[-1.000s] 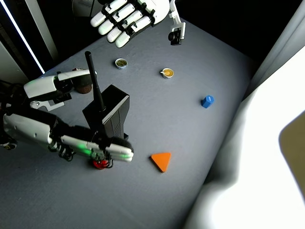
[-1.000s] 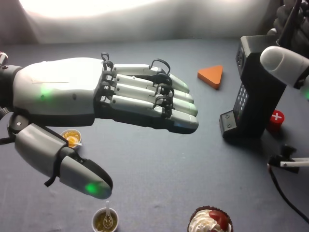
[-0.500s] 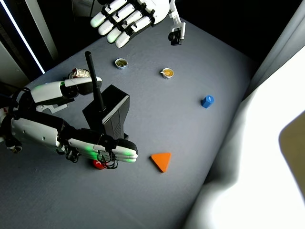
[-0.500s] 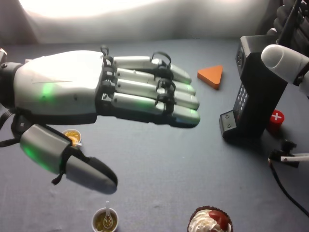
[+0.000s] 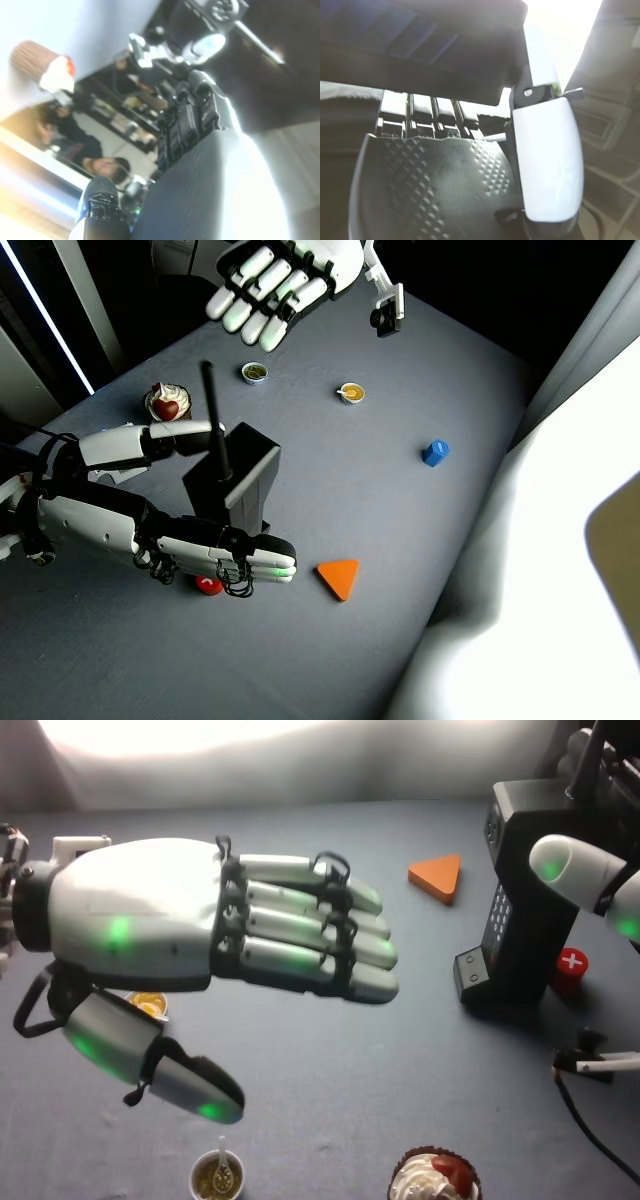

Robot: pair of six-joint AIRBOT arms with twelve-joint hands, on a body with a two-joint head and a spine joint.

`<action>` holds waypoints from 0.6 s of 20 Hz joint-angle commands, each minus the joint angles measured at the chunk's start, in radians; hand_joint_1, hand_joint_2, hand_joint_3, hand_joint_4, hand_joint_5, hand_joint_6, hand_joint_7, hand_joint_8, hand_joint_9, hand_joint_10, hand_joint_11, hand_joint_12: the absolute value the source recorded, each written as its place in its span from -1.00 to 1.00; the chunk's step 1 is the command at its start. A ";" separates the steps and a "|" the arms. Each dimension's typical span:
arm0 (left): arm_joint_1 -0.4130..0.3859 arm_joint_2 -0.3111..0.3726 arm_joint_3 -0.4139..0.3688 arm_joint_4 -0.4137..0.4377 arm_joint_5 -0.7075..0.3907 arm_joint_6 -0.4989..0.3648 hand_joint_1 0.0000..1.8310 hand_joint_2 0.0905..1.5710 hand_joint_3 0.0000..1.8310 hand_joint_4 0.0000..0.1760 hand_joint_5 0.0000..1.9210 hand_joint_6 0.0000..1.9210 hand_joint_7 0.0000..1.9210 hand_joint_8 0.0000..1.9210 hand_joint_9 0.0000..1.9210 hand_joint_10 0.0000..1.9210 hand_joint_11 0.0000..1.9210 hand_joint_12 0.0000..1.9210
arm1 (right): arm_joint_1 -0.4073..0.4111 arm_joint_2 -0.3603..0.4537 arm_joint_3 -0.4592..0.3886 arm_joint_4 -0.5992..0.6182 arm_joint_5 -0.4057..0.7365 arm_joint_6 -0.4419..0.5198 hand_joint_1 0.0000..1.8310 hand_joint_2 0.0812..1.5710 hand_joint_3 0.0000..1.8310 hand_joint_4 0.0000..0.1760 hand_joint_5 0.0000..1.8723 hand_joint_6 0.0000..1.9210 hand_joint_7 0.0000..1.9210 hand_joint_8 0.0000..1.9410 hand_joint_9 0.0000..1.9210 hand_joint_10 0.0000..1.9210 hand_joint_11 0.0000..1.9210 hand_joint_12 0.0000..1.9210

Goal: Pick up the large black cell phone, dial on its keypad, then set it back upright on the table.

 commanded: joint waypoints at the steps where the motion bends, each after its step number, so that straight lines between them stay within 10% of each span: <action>1: -0.016 -0.001 0.000 -0.076 -0.081 -0.003 -0.88 0.47 -1.00 -1.00 -0.77 -0.99 -0.75 -1.00 -0.77 -1.00 -1.00 -0.47 | 0.004 0.007 0.003 -0.035 0.120 0.012 0.22 0.27 -1.00 -1.00 -0.93 -1.00 -0.99 -1.00 -1.00 -1.00 -1.00 -0.76; 4: -0.016 -0.002 0.004 -0.119 -0.058 0.028 -0.87 0.47 -1.00 -1.00 -0.75 -0.99 -0.72 -0.99 -0.73 -0.99 -1.00 -0.42 | 0.004 0.007 -0.004 -0.042 0.120 0.012 0.34 0.25 -1.00 -1.00 -0.81 -0.99 -0.88 -0.99 -0.89 -0.99 -1.00 -0.47; 6: -0.016 -0.002 0.004 -0.167 -0.041 0.056 -0.93 0.48 -1.00 -1.00 -0.79 -1.00 -0.74 -0.99 -0.77 -0.99 -1.00 -0.50 | 0.002 0.007 -0.009 -0.049 0.120 0.012 0.43 0.31 -1.00 -1.00 -0.61 -0.98 -0.55 -0.97 -0.42 -0.92 -0.83 0.02; 9: -0.016 -0.002 0.008 -0.210 -0.013 0.076 -0.93 0.49 -1.00 -1.00 -0.79 -1.00 -0.74 -0.99 -0.77 -1.00 -1.00 -0.45 | -0.011 0.007 -0.014 -0.058 0.121 0.012 0.50 0.38 -1.00 -1.00 -0.30 -0.98 -0.19 -0.97 -0.10 -0.91 -0.52 0.05; 10: -0.016 -0.002 0.011 -0.207 -0.009 0.076 -0.90 0.48 -1.00 -1.00 -0.78 -0.99 -0.73 -0.99 -0.76 -0.99 -1.00 -0.44 | -0.012 0.007 -0.014 -0.060 0.121 0.012 0.60 0.41 -0.99 -1.00 -0.22 -0.07 -0.12 -0.18 -0.03 -0.07 -0.24 0.56; 12: -0.016 -0.002 0.019 -0.194 -0.006 0.071 -0.87 0.47 -1.00 -1.00 -0.74 -0.99 -0.72 -0.99 -0.74 -0.99 -1.00 -0.39 | -0.012 0.007 -0.013 -0.060 0.121 0.012 0.63 0.37 -1.00 -1.00 -0.01 -0.07 0.06 -0.19 0.03 0.08 -0.17 0.66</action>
